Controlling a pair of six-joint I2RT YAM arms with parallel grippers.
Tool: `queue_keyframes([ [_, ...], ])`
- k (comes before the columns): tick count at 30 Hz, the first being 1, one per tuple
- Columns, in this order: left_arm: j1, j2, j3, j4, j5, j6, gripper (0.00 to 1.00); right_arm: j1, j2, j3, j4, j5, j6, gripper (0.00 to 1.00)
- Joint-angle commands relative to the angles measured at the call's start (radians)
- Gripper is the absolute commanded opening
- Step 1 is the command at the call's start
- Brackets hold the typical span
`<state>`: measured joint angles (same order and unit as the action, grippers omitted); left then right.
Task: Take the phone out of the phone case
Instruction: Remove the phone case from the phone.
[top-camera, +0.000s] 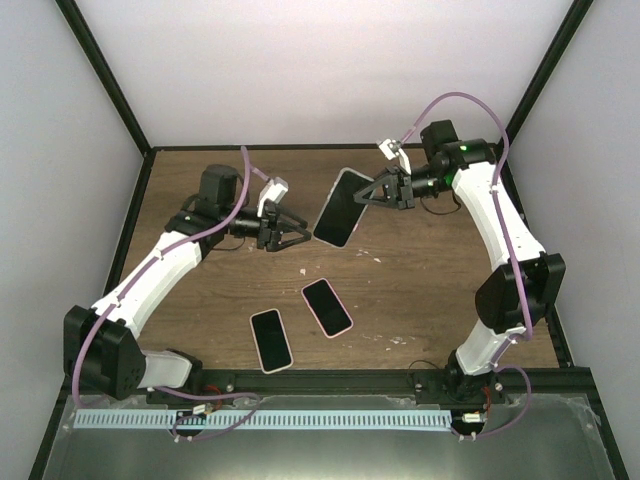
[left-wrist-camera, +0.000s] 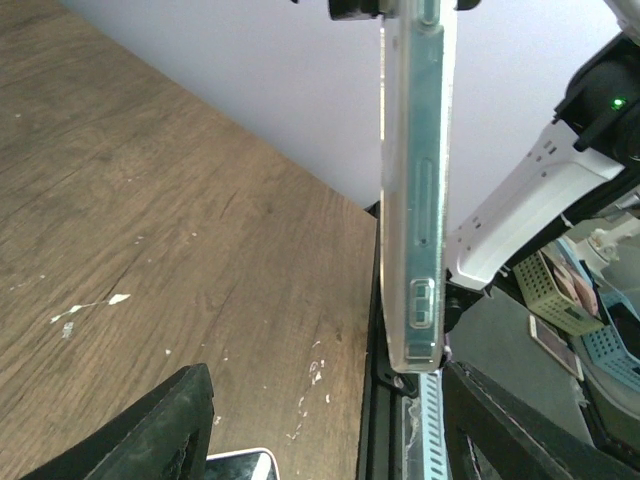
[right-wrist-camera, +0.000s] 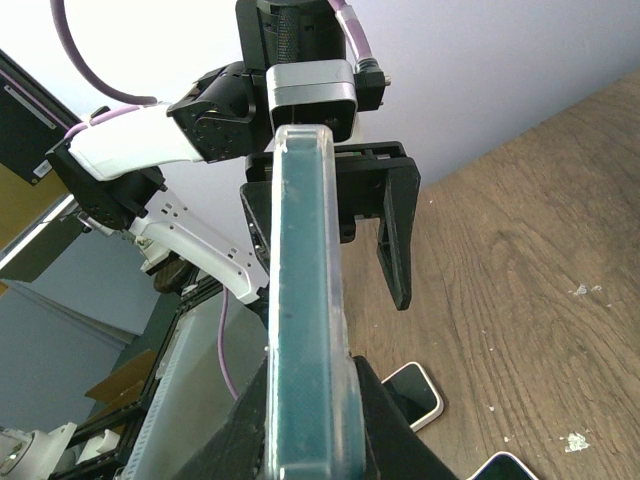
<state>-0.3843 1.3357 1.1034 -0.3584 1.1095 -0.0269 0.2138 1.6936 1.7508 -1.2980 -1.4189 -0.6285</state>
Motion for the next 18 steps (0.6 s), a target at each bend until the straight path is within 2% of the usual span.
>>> queue_keyframes([
  [1,-0.008,-0.002,0.006,0.028,0.069,0.010,0.64,0.007,-0.040,0.003,0.011,-0.050,0.013,0.01],
  [7,-0.008,0.009,0.008,0.045,0.031,0.005,0.63,0.007,-0.042,-0.002,0.013,-0.062,0.013,0.01],
  [14,-0.008,0.023,0.010,0.016,-0.137,0.027,0.53,0.026,-0.062,-0.021,-0.032,-0.087,-0.046,0.01],
  [18,-0.008,0.030,0.029,0.000,-0.167,0.043,0.52,0.032,-0.075,-0.039,-0.032,-0.100,-0.052,0.01],
])
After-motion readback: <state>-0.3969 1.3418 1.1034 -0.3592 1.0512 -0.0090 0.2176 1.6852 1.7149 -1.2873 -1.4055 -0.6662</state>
